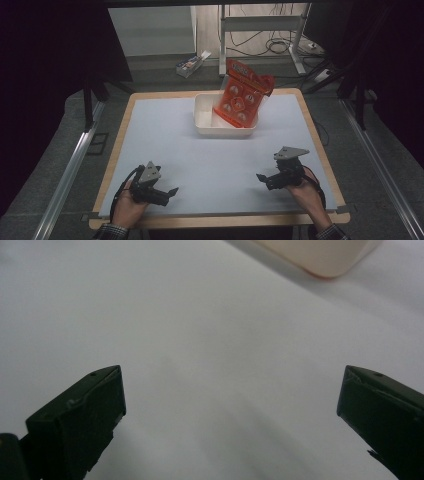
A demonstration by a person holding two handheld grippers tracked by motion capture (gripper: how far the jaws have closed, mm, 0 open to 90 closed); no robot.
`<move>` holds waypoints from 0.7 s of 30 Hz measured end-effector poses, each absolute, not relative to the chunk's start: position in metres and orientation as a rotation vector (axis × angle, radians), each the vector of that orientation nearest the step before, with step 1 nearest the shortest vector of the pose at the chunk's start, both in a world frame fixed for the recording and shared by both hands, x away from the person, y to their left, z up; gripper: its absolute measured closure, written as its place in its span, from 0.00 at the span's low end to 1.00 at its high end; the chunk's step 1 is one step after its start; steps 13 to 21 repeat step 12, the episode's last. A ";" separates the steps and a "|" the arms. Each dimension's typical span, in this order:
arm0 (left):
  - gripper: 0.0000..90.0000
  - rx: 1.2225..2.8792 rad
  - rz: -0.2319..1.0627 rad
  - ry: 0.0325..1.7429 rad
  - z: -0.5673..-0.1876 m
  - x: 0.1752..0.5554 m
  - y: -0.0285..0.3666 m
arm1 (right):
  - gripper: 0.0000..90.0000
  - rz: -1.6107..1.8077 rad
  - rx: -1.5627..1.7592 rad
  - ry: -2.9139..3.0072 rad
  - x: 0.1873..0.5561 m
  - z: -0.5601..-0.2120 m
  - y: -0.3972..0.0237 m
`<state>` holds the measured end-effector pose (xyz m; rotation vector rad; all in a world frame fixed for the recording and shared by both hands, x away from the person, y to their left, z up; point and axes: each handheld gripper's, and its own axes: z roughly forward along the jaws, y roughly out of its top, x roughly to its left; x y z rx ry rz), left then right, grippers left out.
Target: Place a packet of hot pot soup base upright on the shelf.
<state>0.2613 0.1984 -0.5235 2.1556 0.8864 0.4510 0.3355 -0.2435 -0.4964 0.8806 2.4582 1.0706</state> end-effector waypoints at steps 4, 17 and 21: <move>0.03 2.156 0.451 0.887 -0.524 0.261 0.198 | 0.00 1.050 0.899 2.474 0.337 -0.501 -0.243; 0.03 2.160 0.451 0.885 -0.524 0.262 0.197 | 0.00 0.988 0.902 2.496 0.341 -0.508 -0.244; 0.03 2.160 0.451 0.885 -0.524 0.262 0.197 | 0.00 0.988 0.902 2.496 0.341 -0.508 -0.244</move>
